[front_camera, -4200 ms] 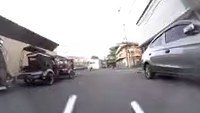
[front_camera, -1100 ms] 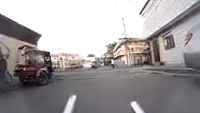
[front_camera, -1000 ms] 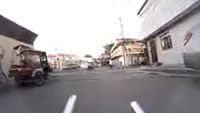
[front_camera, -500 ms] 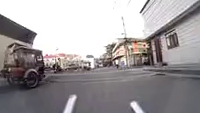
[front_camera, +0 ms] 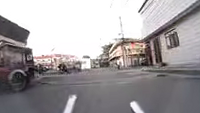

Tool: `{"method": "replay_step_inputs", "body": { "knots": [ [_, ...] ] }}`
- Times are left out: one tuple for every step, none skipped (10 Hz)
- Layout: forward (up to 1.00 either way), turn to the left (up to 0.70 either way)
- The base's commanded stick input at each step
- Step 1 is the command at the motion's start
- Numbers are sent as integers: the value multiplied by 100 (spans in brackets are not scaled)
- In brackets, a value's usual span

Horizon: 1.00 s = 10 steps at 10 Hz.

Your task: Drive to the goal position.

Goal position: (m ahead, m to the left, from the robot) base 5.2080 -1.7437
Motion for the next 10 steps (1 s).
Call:
{"method": "replay_step_inputs", "body": {
  "knots": [
    [100,0],
    [100,0],
    [100,-23],
    [100,-40],
    [100,-40],
    [100,-40],
    [100,-40],
    [100,-40],
    [100,-40],
    [100,-40]
  ]
}}
